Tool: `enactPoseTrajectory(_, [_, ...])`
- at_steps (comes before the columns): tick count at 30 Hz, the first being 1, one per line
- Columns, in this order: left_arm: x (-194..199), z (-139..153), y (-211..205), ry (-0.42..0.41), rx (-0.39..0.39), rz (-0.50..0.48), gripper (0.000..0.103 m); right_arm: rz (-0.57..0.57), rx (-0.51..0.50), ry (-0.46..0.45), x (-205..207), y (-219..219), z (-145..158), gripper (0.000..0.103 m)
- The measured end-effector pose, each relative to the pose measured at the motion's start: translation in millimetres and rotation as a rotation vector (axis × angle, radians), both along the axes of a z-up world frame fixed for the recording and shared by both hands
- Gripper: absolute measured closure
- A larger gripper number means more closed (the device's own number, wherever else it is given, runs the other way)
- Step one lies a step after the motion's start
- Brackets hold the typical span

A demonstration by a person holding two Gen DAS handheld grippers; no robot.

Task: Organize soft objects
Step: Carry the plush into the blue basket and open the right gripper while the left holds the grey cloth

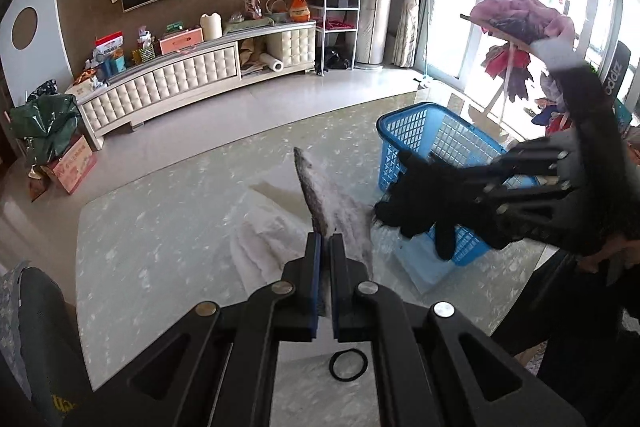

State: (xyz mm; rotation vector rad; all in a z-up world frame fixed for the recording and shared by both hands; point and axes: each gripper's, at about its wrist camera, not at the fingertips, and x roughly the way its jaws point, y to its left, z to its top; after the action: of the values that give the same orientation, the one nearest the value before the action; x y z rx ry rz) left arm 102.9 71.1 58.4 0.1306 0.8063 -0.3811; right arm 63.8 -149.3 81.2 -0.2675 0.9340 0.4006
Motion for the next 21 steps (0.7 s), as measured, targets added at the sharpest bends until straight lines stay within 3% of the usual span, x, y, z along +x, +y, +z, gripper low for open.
enactPoseTrajectory(10, [12, -20, -22, 0.061, 0.069, -0.019, 0.100, -0.103, -0.013, -0.045, 16, -61, 9, 0.091])
enactPoseTrajectory(21, [23, -31, -37, 0.092, 0.110, -0.032, 0.100, -0.199, -0.067, 0.066, 35, -100, -42, 0.091])
